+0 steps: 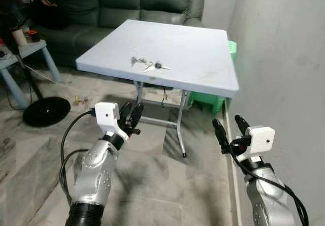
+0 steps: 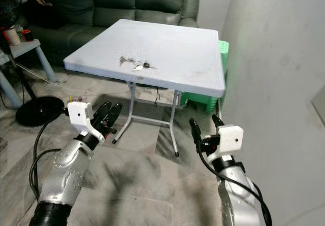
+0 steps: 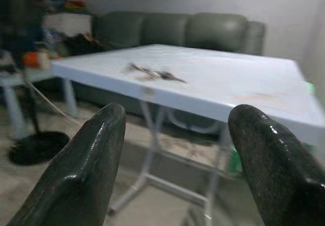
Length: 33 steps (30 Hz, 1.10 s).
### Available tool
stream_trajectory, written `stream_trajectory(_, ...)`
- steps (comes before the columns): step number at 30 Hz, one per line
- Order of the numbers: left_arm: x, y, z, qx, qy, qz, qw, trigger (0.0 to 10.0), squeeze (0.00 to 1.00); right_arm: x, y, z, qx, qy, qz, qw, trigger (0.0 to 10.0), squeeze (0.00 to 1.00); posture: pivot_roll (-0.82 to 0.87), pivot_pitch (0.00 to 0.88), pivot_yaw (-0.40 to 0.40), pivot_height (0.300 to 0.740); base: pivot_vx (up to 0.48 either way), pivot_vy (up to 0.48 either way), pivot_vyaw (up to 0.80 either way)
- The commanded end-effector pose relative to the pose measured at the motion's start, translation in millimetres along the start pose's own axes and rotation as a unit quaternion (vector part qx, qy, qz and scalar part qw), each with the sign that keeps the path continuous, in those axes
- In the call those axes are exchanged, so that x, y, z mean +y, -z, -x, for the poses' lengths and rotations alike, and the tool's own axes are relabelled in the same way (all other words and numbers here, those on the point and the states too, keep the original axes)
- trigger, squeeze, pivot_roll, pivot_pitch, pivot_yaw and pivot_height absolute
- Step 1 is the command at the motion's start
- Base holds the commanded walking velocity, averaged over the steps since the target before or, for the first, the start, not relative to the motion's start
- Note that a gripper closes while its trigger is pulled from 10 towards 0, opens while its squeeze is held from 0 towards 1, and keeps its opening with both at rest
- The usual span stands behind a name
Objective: Hang keys on a hook
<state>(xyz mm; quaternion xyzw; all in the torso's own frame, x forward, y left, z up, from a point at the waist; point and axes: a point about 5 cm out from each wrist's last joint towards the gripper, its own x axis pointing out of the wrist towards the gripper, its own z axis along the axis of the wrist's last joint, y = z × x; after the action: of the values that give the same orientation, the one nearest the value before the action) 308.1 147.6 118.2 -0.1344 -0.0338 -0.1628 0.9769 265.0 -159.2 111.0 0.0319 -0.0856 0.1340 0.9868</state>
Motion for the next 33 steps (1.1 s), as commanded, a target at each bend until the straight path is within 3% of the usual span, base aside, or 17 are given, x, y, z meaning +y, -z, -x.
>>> stream_trajectory(1,-8.8,-1.4,-4.3,-0.006,0.014,0.004,1.0,10.0,0.0,-8.4,-3.7,3.0,-0.002,0.009,0.009,1.0,10.0,0.0,0.11,0.0,-0.055,0.74,0.244,0.416,0.0)
stream_trajectory(14,-8.4,-1.9,-3.9,-0.008,0.012,0.001,1.0,10.0,0.0,-8.4,-4.2,3.5,0.001,0.008,0.01,1.0,10.0,0.0,0.11,0.0,-0.057,0.74,0.338,0.332,0.0)
stream_trajectory(33,-8.5,-1.2,-3.4,-0.008,0.012,0.003,1.0,10.0,0.0,-8.6,-4.5,4.7,0.002,0.008,0.012,1.0,10.0,0.0,0.11,0.0,-0.058,0.74,0.433,0.0,0.0)
